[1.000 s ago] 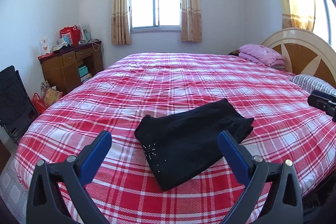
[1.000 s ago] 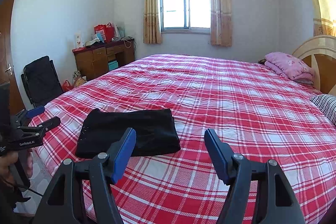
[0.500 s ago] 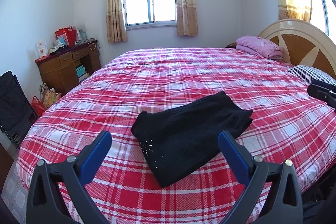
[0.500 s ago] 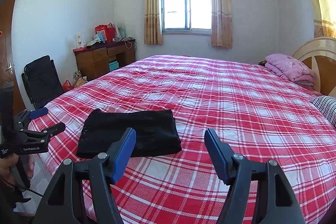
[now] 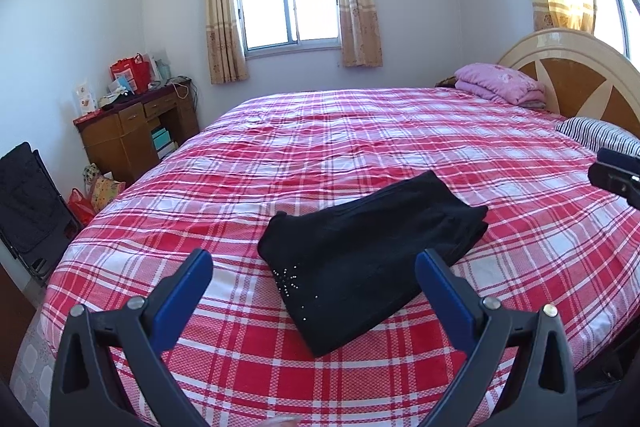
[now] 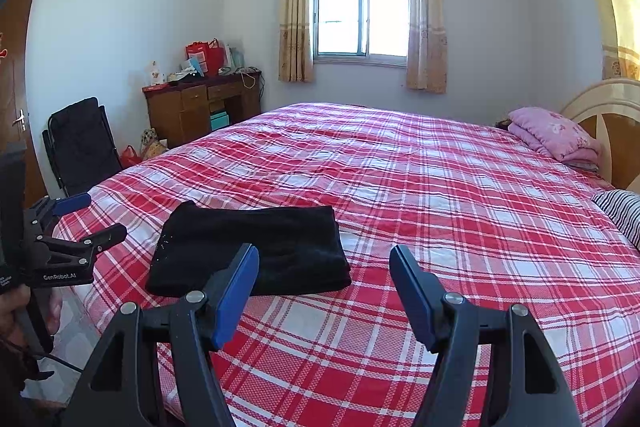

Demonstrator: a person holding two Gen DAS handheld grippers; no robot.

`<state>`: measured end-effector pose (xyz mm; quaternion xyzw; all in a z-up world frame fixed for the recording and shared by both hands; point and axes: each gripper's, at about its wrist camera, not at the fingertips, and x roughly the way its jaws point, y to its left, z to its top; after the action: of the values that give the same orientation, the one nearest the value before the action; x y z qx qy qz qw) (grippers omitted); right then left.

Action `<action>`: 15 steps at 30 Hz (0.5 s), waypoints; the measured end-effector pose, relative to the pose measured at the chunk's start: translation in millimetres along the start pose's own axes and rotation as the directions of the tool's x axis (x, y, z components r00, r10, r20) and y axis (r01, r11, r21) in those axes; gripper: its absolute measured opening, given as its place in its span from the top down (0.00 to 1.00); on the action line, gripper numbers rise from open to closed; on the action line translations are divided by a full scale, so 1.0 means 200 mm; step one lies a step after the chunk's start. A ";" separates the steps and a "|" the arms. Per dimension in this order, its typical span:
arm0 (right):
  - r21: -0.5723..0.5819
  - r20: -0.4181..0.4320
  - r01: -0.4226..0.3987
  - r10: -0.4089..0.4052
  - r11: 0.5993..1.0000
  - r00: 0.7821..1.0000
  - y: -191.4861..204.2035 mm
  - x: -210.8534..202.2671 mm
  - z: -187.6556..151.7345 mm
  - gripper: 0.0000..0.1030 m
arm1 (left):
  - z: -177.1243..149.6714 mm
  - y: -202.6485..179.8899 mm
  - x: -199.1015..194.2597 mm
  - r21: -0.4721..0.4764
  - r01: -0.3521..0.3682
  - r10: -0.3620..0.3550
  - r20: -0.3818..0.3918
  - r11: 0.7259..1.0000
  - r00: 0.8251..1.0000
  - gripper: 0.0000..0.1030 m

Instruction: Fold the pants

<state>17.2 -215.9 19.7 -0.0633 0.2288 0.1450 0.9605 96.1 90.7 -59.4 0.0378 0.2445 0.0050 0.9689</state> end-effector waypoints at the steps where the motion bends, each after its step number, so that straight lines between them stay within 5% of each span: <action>1: -0.001 0.001 0.001 -0.001 1.000 1.000 0.00 0.00 0.00 0.33 | 0.00 -0.01 0.00 0.008 -0.008 0.008 -0.001 1.000 1.000 0.00; 15: -0.034 0.022 0.014 -0.014 0.999 1.000 0.05 -0.02 0.00 0.33 | 0.02 0.00 -0.06 -0.013 -0.069 0.069 0.068 0.998 0.995 0.00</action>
<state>11.0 -207.7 21.7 -0.0798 0.2153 0.1429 0.9627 87.5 89.9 -50.6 0.0414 0.2095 0.0384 0.9762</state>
